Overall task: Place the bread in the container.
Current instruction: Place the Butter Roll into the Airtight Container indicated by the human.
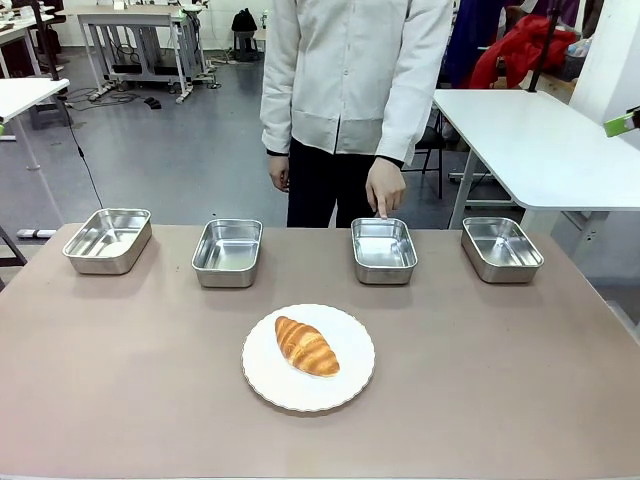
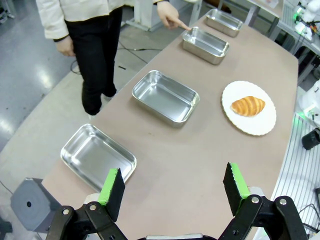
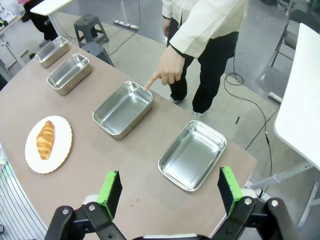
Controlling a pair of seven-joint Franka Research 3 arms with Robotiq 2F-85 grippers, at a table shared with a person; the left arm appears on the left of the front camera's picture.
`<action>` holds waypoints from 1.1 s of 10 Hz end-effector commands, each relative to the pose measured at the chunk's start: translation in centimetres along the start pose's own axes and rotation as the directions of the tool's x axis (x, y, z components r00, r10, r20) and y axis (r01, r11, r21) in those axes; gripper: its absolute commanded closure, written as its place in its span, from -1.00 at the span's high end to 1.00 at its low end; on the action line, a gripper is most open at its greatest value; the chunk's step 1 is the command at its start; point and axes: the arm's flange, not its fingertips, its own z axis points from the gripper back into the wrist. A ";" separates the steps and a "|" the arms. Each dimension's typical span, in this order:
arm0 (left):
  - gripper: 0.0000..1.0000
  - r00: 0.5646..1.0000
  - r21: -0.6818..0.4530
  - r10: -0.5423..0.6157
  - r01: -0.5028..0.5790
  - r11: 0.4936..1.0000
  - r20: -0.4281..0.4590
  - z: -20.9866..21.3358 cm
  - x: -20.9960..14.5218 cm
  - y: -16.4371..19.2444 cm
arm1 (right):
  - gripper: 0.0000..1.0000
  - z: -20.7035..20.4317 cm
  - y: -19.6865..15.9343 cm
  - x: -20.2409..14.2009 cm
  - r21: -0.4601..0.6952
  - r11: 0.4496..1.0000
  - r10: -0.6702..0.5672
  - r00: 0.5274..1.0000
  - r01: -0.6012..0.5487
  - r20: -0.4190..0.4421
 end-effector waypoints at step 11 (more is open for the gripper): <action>1.00 1.000 -0.006 -0.004 0.004 1.000 0.008 0.1 0.1 -0.1 | 1.00 -18.4 32.3 6.1 -0.154 0.949 -0.313 0.881 0.275 -0.355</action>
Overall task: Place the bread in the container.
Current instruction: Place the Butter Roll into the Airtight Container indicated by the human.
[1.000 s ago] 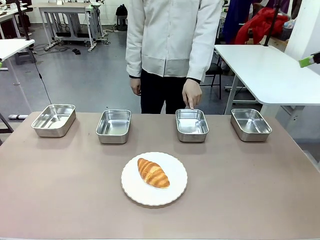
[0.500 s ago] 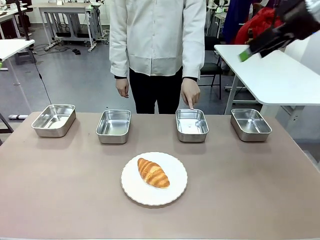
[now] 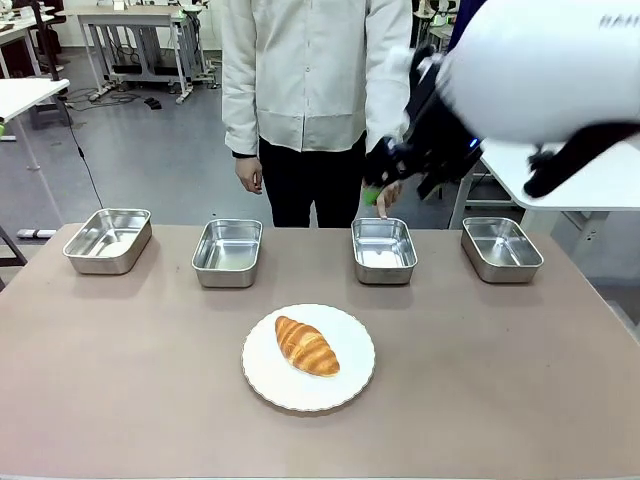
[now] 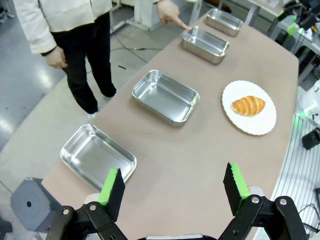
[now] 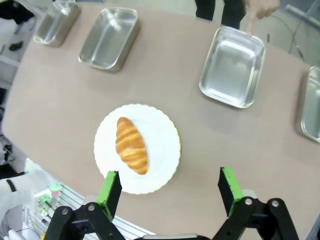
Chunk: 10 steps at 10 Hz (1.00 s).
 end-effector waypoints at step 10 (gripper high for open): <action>1.00 1.000 -0.006 -0.004 0.004 1.000 0.009 0.1 0.1 -0.1 | 1.00 -9.9 4.3 0.1 0.107 0.979 0.190 0.972 -0.176 -0.140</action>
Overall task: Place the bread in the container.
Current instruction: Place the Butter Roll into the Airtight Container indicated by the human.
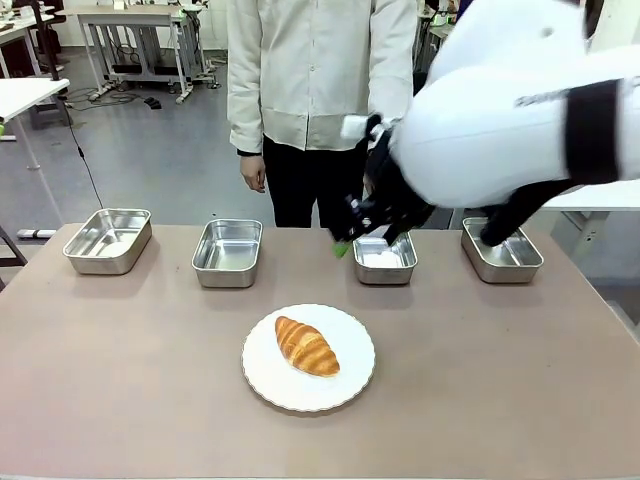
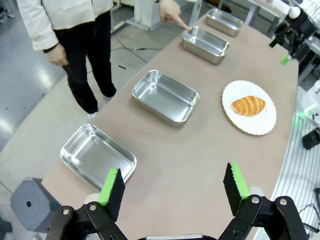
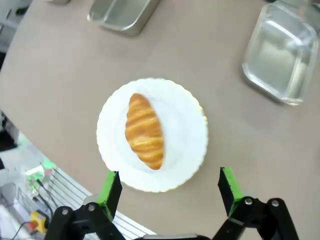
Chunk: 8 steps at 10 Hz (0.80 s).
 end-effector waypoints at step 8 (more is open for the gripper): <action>1.00 1.000 -0.006 -0.004 0.004 1.000 0.010 0.1 0.1 -0.1 | 1.00 -13.4 6.9 0.3 0.016 0.965 0.259 0.954 -0.260 -0.152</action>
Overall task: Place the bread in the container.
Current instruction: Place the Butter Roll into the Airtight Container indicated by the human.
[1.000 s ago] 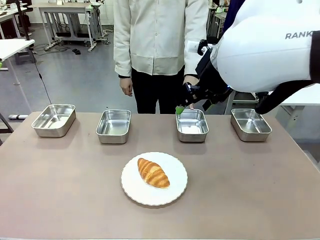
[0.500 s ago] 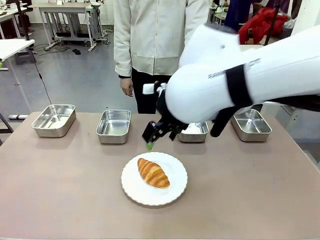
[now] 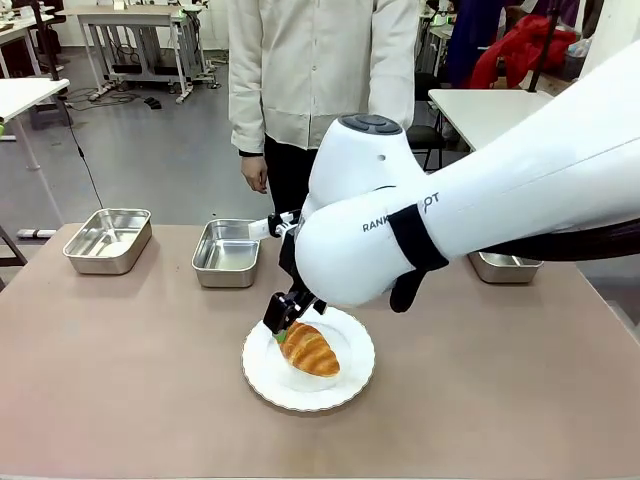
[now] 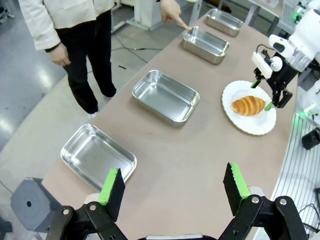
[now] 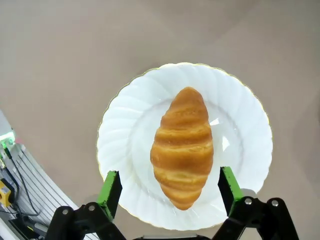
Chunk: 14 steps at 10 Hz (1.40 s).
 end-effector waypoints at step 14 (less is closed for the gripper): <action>1.00 1.000 -0.006 -0.005 0.005 1.000 0.010 0.1 0.1 -0.1 | 0.86 -6.6 0.7 0.1 -0.118 0.993 -0.033 0.994 0.021 -0.102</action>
